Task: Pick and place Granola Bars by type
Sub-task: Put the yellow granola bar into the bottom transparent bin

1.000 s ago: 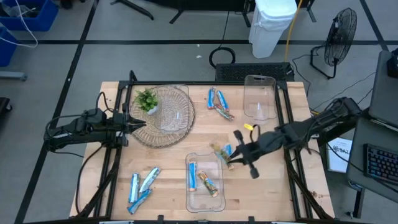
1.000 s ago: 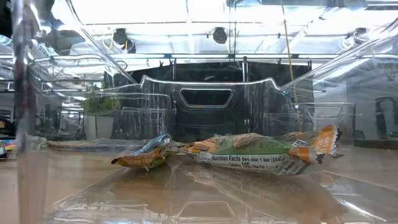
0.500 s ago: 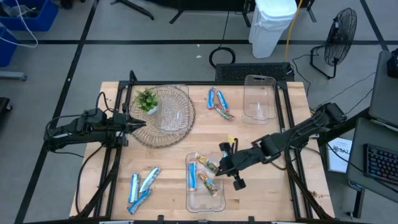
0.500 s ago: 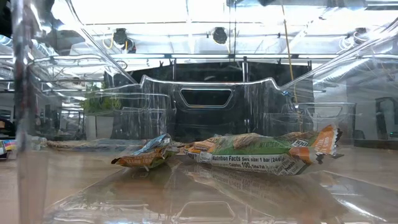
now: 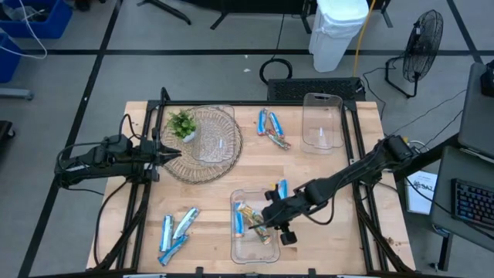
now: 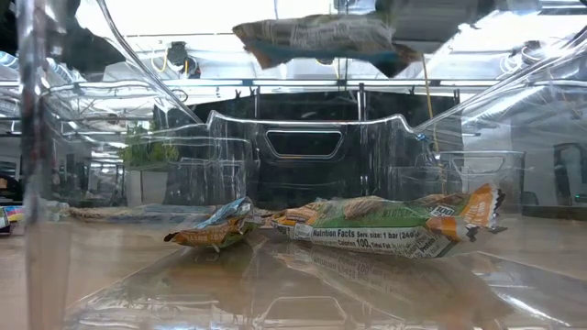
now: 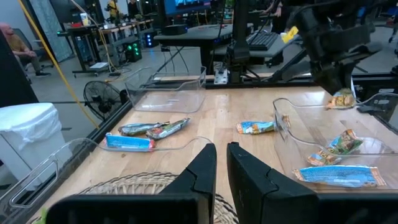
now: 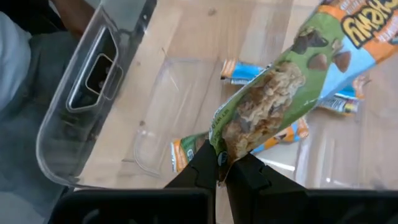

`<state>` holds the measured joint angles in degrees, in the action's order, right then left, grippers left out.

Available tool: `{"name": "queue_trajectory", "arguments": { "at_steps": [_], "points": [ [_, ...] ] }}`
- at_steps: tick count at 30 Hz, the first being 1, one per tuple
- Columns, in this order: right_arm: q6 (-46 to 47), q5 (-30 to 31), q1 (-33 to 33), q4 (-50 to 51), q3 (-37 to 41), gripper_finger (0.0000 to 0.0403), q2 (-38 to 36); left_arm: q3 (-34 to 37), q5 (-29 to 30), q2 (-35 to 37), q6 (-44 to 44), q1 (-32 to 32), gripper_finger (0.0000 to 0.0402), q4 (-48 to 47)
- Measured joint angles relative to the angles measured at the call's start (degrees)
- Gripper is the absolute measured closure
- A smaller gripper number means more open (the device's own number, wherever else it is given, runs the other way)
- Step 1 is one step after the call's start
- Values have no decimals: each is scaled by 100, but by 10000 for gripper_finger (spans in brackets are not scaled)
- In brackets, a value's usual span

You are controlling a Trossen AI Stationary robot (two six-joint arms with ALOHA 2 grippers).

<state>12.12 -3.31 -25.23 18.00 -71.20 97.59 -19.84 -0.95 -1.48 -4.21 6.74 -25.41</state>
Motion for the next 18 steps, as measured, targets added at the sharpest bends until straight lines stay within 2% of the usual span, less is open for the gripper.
{"name": "queue_trajectory", "arguments": {
  "at_steps": [18],
  "points": [
    [30,19,2,28,0,394,8,0,2,0,0,-1,355,0]
  ]
}}
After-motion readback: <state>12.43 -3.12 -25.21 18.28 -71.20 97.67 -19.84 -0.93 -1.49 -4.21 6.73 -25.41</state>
